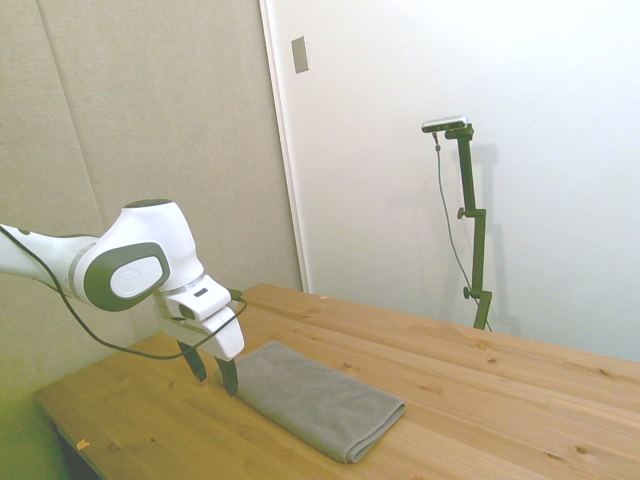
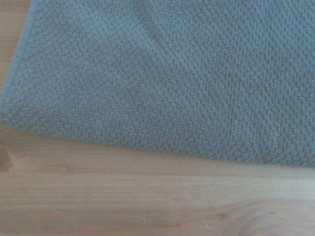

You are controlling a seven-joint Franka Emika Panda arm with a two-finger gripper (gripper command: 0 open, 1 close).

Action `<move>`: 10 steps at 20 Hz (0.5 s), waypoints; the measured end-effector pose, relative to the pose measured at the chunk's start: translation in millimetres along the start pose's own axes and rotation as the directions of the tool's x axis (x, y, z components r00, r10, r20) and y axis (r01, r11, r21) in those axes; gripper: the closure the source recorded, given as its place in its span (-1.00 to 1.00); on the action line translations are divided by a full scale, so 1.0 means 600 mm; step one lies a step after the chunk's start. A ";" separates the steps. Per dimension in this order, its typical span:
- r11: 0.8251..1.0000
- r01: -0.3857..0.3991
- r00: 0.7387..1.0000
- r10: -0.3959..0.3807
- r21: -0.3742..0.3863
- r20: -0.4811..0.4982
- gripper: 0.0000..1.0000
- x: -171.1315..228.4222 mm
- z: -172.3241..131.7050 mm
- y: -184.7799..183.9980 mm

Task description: Fold the towel

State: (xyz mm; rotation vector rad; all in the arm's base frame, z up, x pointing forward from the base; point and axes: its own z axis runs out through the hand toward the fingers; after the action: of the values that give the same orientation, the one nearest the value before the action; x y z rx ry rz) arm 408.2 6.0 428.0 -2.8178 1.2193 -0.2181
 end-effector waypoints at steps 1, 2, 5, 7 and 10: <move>1.000 0.000 1.000 0.000 -0.001 0.001 -1.00 0.000 0.000 0.000; 1.000 0.000 1.000 0.000 -0.006 0.010 -1.00 0.000 0.000 0.000; 1.000 -0.030 0.999 0.030 -0.006 -0.018 -1.00 0.017 -0.009 -0.026; 0.997 -0.065 0.995 0.061 -0.044 -0.079 -1.00 0.029 -0.006 -0.071; 0.984 -0.132 0.982 0.114 -0.119 -0.151 -1.00 0.040 0.023 -0.173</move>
State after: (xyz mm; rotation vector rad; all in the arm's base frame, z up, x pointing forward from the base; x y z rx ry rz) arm 501.5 59.6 429.0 -2.8639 1.4842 -0.3539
